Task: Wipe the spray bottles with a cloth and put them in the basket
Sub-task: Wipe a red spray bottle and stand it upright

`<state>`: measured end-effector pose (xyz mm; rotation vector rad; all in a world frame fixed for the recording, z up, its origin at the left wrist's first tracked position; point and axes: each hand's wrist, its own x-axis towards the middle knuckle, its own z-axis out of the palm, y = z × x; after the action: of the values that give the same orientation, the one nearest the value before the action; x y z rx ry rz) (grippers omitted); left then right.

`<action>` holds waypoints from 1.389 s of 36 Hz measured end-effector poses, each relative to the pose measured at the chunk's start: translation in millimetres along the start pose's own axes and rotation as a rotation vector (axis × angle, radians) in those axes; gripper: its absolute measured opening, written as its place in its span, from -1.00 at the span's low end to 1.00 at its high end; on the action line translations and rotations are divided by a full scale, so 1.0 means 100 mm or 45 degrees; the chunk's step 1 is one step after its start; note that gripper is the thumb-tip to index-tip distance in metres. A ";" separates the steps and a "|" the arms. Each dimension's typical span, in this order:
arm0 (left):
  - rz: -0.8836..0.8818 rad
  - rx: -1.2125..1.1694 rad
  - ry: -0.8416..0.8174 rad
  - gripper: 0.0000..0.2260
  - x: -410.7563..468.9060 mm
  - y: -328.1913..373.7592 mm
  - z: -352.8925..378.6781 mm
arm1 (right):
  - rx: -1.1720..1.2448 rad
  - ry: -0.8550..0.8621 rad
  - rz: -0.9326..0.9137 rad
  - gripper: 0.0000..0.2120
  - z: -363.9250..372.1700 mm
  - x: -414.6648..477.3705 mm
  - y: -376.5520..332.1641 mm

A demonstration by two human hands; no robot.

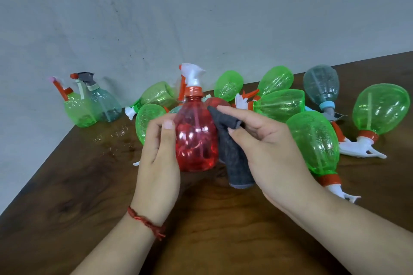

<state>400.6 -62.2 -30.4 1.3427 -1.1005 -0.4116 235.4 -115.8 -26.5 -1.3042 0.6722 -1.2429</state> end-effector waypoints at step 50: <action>-0.109 -0.518 -0.651 -0.29 -0.09 0.07 -0.01 | -1.016 -0.061 -0.988 -0.62 -0.20 0.21 -0.07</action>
<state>394.9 -52.6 -27.4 0.9429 -1.2872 -1.0253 220.5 -140.5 -18.4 -2.4025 0.6739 -1.6074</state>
